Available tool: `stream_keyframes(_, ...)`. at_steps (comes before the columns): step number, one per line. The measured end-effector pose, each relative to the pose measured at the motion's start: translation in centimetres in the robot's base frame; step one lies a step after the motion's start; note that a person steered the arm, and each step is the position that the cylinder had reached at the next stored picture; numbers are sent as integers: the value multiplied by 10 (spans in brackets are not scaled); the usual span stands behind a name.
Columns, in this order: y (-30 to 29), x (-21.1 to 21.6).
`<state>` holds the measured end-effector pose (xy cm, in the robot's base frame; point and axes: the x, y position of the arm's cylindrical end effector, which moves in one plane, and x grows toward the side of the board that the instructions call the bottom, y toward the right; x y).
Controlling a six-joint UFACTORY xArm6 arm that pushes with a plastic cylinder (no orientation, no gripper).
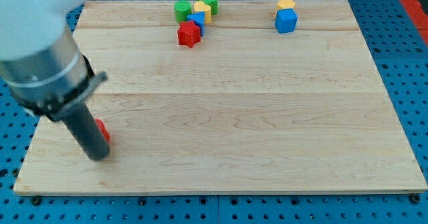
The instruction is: Move red circle towards red star
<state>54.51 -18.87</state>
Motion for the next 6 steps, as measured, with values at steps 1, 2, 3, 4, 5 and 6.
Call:
stream_keyframes(1, -7, -48)
stream_keyframes(2, -27, -24)
stream_keyframes(3, -68, -52)
stream_keyframes(4, -18, -67)
stream_keyframes(5, 31, -105)
stream_keyframes(6, 74, -120)
